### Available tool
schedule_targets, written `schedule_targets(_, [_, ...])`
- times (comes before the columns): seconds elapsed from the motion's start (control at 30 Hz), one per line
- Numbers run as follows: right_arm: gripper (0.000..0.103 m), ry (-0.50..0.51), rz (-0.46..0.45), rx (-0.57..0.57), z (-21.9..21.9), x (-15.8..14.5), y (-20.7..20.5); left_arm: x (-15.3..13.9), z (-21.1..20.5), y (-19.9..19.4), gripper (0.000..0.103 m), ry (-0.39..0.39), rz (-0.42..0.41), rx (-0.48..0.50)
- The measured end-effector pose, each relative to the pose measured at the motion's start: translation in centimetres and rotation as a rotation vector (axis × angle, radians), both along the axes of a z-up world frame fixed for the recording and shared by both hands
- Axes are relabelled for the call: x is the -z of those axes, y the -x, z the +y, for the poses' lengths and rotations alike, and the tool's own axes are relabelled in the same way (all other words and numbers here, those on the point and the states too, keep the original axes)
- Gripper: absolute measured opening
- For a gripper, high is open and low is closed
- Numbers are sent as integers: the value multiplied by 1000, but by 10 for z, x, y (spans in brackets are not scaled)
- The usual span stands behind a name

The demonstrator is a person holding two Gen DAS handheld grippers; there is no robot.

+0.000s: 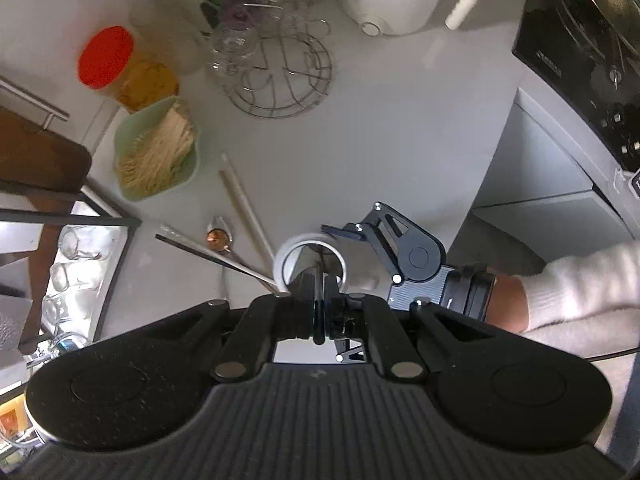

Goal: Organize utensils
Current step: 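Lift the black chopstick with the left tool and lower it into the mug, then open the left tool to release the chopstick and withdraw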

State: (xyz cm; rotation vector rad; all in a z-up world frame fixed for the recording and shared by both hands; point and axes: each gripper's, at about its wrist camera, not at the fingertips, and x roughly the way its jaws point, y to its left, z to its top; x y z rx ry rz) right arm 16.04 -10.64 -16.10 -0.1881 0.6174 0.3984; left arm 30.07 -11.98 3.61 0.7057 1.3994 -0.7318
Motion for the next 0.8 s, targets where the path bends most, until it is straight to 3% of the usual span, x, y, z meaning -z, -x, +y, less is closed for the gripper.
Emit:
schedule_targets(0.23, [89,-1,-5,-9,-1,1,1,18,0,2,5,1,12,-15])
schedule_targets(0.47, [89,2,-6,-20,-1,1,1,3,11,-3,6,54,-27,-44])
schedule_targets(0.57, [89,4,-6,-25,0,1,1,-7,19,-5,14,103,-43,-81])
schedule_targets(0.63, [89,4,-4,-28,-1,0,0,-15,28,-6,31,147,-65,-111])
schedule_targets(0.8, [89,4,-2,-31,-1,0,0,-21,48,1,33,233,-101,-178])
